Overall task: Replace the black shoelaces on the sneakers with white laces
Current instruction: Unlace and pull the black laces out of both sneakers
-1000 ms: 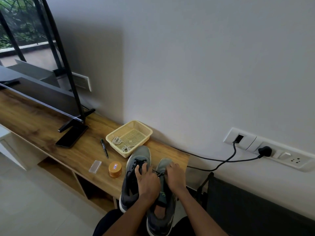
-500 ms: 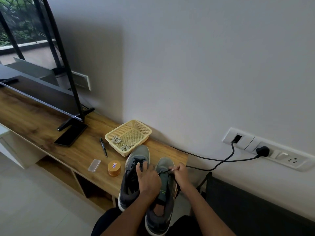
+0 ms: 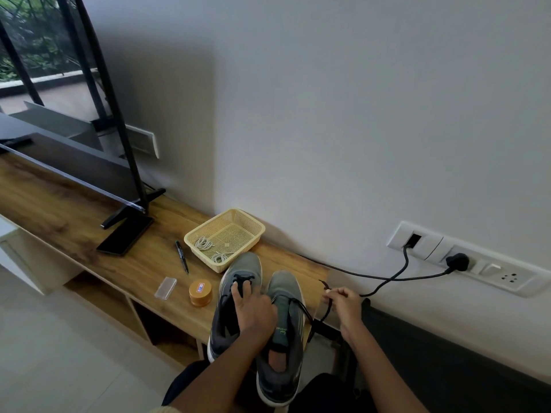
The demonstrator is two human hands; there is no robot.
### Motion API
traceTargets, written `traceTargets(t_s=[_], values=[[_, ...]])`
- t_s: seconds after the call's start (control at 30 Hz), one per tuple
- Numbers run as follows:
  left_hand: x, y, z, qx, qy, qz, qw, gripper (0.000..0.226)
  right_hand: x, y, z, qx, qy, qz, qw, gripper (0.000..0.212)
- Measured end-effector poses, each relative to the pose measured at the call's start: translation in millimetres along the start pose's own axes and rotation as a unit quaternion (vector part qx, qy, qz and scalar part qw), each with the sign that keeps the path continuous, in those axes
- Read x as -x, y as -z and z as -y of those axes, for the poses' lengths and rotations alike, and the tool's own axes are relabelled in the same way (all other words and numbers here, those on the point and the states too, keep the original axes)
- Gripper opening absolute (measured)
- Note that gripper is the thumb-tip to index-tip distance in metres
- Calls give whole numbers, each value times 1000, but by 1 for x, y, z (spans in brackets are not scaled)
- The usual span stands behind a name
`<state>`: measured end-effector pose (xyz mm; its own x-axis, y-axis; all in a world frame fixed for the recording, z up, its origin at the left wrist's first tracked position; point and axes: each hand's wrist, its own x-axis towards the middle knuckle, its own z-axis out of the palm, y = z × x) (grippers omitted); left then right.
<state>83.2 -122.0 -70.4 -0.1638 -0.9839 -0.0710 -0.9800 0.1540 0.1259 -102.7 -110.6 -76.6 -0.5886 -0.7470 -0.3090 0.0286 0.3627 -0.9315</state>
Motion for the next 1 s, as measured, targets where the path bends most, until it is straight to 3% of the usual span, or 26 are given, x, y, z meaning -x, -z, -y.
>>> traceTargets(t_s=[0.2,0.3,0.4,0.63,0.83,1.0], values=[[6,6,2,42,-4,-41,998,35,-4,27,-13,35,-24,-33,999,10],[12,11,-4,64,-33,-82,994,28,-3,25,-15,147,-17,-30,989,33],[14,14,-16,86,-35,-63,994,27,4,12,-4,193,37,43,980,15],[6,8,-34,2,-50,81,995,40,6,-31,11,353,136,174,909,13],[2,1,-27,73,-37,104,991,37,1,-40,6,494,223,185,820,17],[1,4,-25,73,-43,121,989,41,1,-46,10,516,226,205,800,15]])
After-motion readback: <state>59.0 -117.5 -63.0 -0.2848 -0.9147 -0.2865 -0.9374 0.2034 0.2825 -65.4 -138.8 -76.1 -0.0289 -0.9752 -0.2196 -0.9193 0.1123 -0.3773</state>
